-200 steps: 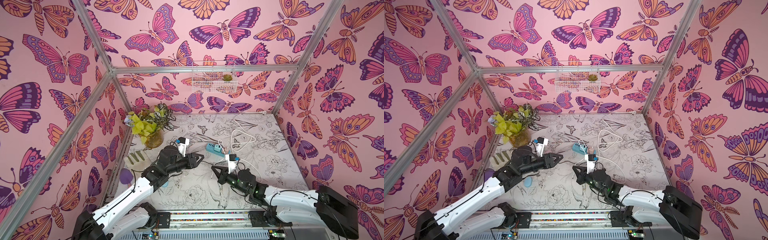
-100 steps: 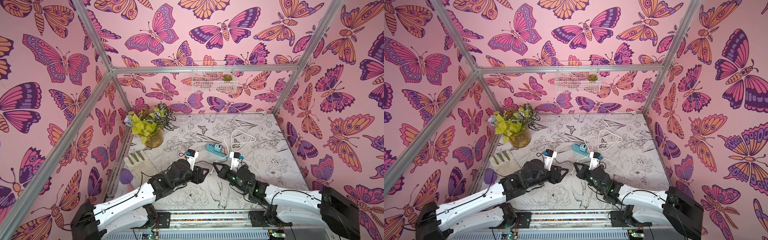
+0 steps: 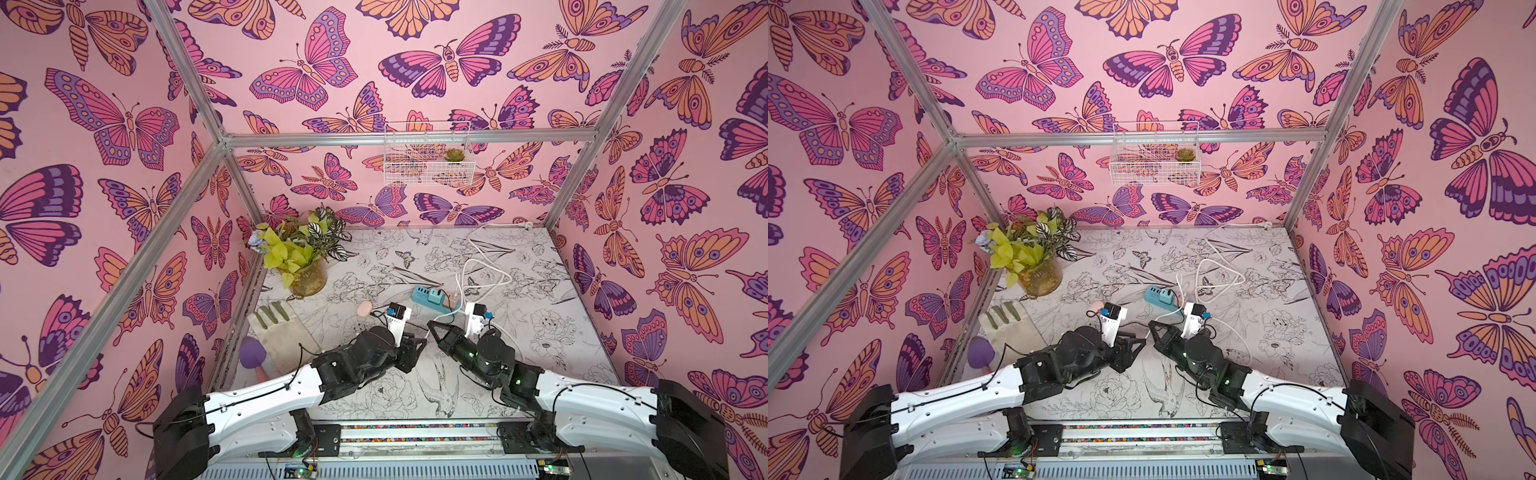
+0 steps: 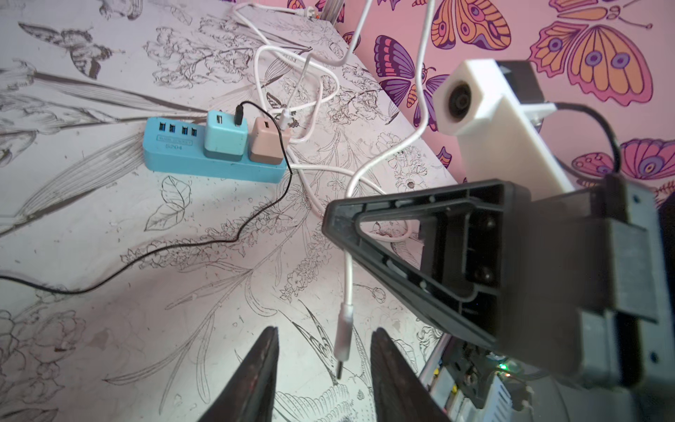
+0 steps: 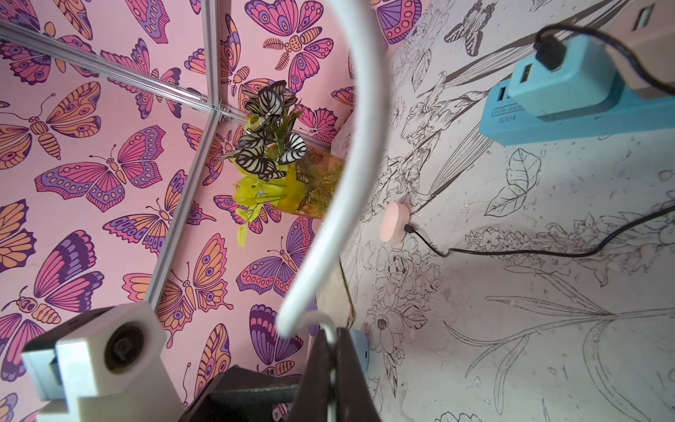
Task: Charge the bluetooth headset
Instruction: Adjust the charging cable.
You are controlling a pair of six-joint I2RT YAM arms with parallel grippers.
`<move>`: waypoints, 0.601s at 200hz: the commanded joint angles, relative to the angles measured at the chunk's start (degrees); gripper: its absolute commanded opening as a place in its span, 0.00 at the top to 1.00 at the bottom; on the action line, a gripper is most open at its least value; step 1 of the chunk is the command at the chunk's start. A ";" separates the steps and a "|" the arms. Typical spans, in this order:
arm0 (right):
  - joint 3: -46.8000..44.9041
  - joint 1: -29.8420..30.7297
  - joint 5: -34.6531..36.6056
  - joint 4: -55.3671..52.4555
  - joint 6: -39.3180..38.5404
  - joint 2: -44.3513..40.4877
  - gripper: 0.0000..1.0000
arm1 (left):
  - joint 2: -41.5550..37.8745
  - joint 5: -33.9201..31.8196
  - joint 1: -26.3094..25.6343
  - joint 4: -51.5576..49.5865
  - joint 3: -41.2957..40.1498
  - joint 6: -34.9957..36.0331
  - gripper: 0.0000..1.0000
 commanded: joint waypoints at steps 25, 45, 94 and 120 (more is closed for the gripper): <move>0.46 0.54 3.27 -0.14 3.05 -1.17 0.98 | 1.25 1.96 -0.45 3.96 -0.92 1.09 0.62; 0.34 0.59 3.57 0.34 3.48 -1.16 0.98 | 1.71 2.35 -0.75 4.32 -0.92 1.13 0.62; -0.28 0.63 4.28 0.82 3.89 -2.00 0.98 | 2.35 2.88 -0.84 4.48 -1.09 0.84 0.73; -0.36 0.63 4.28 0.72 3.97 -2.37 0.97 | 2.33 2.96 -0.80 4.85 -1.10 0.78 0.81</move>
